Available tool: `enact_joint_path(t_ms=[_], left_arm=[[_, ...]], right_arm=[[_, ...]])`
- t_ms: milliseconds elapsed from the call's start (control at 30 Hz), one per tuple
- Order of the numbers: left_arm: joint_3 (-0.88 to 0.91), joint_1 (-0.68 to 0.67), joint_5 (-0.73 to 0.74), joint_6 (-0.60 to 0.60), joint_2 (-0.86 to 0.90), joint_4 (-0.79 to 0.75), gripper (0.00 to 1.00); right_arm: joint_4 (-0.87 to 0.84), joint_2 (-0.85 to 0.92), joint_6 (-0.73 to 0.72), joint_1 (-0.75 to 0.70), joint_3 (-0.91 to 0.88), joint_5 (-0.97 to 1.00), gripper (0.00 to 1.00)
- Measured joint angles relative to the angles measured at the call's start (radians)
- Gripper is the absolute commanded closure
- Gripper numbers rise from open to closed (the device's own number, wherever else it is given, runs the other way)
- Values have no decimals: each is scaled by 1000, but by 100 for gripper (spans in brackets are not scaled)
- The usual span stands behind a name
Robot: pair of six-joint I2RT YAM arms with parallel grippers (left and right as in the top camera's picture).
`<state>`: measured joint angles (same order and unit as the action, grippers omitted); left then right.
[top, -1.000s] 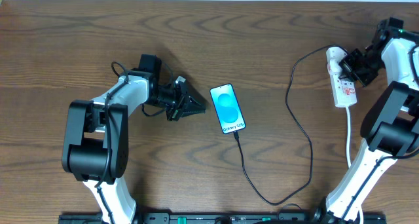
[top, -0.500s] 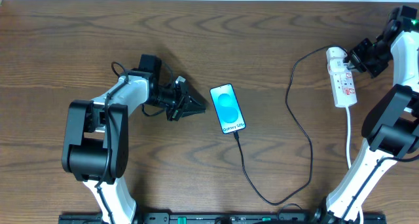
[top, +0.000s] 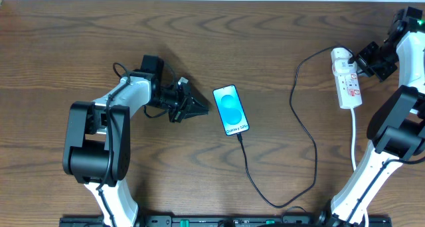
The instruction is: Plug charger to phone and switch on socket
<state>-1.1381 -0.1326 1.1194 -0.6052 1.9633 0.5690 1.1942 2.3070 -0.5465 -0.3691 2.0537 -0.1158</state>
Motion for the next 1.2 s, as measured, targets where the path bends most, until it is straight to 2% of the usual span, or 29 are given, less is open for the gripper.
enact_joint_path(t_ms=[1200], left_arm=[[0,0,0,0,0,0,92]], right_arm=[[-54,65,-1,13,0,28,99]])
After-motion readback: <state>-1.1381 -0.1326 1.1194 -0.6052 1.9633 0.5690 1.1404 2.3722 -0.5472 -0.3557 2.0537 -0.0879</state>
